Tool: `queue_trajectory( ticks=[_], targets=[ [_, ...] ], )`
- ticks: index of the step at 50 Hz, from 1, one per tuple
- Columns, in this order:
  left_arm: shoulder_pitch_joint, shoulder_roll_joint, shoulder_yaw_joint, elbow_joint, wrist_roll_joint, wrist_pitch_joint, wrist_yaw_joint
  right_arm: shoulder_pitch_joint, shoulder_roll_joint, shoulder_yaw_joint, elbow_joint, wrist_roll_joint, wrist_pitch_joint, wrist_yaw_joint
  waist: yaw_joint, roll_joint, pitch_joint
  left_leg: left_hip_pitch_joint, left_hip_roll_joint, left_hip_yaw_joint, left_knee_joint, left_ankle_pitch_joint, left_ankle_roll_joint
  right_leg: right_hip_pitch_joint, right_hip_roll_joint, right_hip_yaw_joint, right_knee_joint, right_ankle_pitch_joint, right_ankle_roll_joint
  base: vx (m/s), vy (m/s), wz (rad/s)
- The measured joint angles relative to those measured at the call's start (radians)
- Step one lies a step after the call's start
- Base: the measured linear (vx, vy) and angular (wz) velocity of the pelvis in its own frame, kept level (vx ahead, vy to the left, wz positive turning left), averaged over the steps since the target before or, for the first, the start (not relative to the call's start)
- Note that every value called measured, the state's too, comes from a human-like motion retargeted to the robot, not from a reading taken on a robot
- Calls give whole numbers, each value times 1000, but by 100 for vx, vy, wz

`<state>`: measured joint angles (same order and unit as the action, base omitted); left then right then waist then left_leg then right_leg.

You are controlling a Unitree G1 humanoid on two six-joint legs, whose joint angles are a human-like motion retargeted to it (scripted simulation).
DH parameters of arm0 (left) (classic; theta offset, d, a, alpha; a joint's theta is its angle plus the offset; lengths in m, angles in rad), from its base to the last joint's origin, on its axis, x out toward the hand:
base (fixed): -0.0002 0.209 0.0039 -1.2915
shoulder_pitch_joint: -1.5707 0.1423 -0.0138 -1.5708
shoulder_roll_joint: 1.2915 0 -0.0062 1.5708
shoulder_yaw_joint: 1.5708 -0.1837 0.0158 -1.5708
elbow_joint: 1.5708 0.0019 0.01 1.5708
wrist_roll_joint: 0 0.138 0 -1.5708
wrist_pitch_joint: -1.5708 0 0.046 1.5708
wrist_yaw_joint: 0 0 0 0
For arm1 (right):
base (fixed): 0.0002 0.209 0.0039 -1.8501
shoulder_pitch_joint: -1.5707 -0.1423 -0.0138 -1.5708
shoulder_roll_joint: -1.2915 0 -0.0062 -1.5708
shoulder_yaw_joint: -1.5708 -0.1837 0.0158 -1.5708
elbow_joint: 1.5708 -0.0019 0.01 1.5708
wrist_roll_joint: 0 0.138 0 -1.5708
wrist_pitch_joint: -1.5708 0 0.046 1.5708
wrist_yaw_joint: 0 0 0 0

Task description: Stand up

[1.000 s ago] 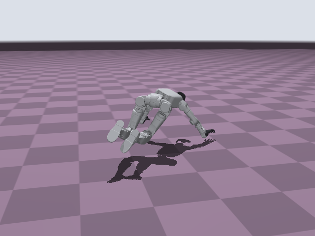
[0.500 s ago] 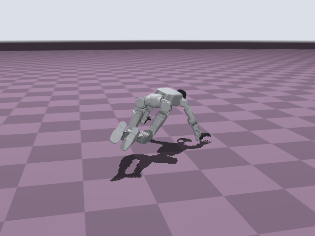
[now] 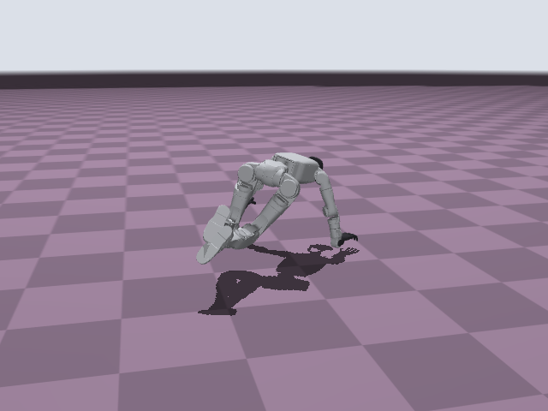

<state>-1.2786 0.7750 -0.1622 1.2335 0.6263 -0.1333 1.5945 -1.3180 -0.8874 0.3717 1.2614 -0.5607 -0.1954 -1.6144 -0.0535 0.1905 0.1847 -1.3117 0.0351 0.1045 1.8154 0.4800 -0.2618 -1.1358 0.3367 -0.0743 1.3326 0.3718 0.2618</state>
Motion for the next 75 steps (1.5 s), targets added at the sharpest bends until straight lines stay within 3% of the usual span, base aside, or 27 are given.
queue_trajectory(
  ticks=[2,5,8,10,12,15,20,22,23,25,30,35,40,44,47,50,53,58,61,65,67,68,72,75],
  targets=[
    [-25,40,-14,18,11,8,-10,-23,28,6,16,14,-3,0,-57,-32,-8,-108,-36,3,80,-143,0,-34,-28,-4,2,14,0,-37,7,176],
    [-71,83,-48,54,43,46,-39,-48,52,18,47,39,-7,0,-121,-79,13,-258,46,18,206,-367,0,-36,-84,-27,14,40,0,-59,16,-163],
    [-132,100,-109,89,81,137,-85,-55,49,25,59,60,-10,1,-140,-151,164,-258,57,48,292,-573,0,124,-120,-38,54,22,0,-39,5,-587],
    [-181,100,-153,108,105,204,-122,-62,39,20,70,67,-13,1,-137,-196,272,-258,65,71,310,-655,0,238,-144,-36,76,10,0,-25,1,-523],
    [-189,72,-194,125,148,282,-189,-34,32,23,88,77,-15,3,-116,-244,335,-258,84,132,296,-730,0,388,-171,-25,83,5,0,-16,9,-464],
    [-106,0,-222,111,224,367,-335,86,31,41,105,94,-28,4,-81,-280,335,-258,124,252,247,-819,0,577,-225,-17,81,0,0,-11,17,-317],
    [65,-119,-212,81,336,311,-667,253,4,81,140,102,-46,12,-26,-301,335,-258,81,362,13,-959,0,851,-345,22,-39,67,0,8,-5,-192],
    [92,-128,-222,82,356,299,-721,273,3,89,149,99,-53,19,-11,-282,335,-258,19,339,46,-985,0,907,-324,32,-49,82,0,14,19,-96],
    [89,-138,-222,51,392,280,-797,286,-22,74,158,98,-64,20,-5,-248,335,-258,39,325,55,-955,0,906,-307,11,-81,111,0,20,28,-14],
    [106,-142,-233,44,412,271,-828,305,-24,83,164,94,-72,26,13,-225,335,-258,-60,302,66,-1013,0,957,-283,42,-75,113,0,24,29,-91],
    [159,-177,-247,-15,397,265,-754,334,-85,75,181,84,-116,43,81,-137,335,-258,-81,234,122,-1172,0,990,-220,46,-96,152,0,21,24,-62],
    [188,-260,-254,-41,332,279,-666,343,-188,95,201,86,-157,101,155,-63,335,-258,-91,219,148,-1274,0,984,-279,19,9,152,0,-2,30,-94],
    [147,-342,-274,-74,386,305,-792,332,-310,149,250,101,-151,208,241,-11,335,-258,-119,175,107,-1314,0,930,-373,5,99,152,0,-20,22,-81],
    [102,-405,-274,-103,467,272,-1033,302,-404,206,280,66,-44,351,311,24,335,-258,-115,153,75,-1336,0,897,-432,-11,96,152,0,-31,13,-45],
    [123,-441,-284,-119,419,186,-1140,279,-427,212,273,-1,41,563,342,55,335,-258,-95,131,66,-1321,0,889,-457,-40,85,152,0,-27,5,-54],
    [174,-460,-309,-128,407,142,-1132,253,-434,200,270,-67,133,838,366,86,335,-258,-82,87,40,-1279,0,866,-474,-85,81,152,0,-12,-4,-33],
    [239,-461,-314,-126,469,180,-1098,254,-401,152,231,-65,160,944,340,115,335,-258,-122,56,-11,-1242,0,872,-332,-39,9,152,0,13,-5,62],
    [404,-455,-259,-100,448,202,-1054,381,-249,-7,144,25,105,794,272,97,335,-258,-149,20,-180,-1165,0,801,-302,-83,-182,152,0,14,-1,68],
    [489,-430,-240,-57,352,157,-1135,479,-125,-99,125,14,102,829,209,56,335,-258,-184,1,-296,-1115,0,777,-249,-59,-292,152,0,32,5,160],
    [561,-381,-187,-6,275,98,-1321,561,-2,-151,103,-30,105,877,145,-36,335,-258,-279,-13,-460,-1041,0,748,-201,133,-331,152,0,27,38,191],
    [582,-354,-148,14,273,84,-1409,579,38,-156,106,-69,115,870,166,-62,335,-256,-228,-50,-540,-986,0,664,-248,-26,-322,152,0,-17,-6,-11],
    [586,-341,-132,18,277,78,-1446,582,52,-160,108,-85,120,868,171,-69,335,-255,-218,-65,-577,-966,0,638,-230,-57,-318,152,0,-8,-19,4],
    [622,-299,-42,51,277,59,-1619,601,123,-190,134,-187,141,882,223,-30,290,-198,-147,-227,-818,-854,0,493,60,-23,-458,138,0,7,-16,-58],
    [681,-293,-17,80,231,60,-1694,666,169,-211,150,-192,128,921,260,2,250,-92,-83,-309,-972,-783,2,395,182,-14,-393,-76,0,15,8,-158]
  ],
)
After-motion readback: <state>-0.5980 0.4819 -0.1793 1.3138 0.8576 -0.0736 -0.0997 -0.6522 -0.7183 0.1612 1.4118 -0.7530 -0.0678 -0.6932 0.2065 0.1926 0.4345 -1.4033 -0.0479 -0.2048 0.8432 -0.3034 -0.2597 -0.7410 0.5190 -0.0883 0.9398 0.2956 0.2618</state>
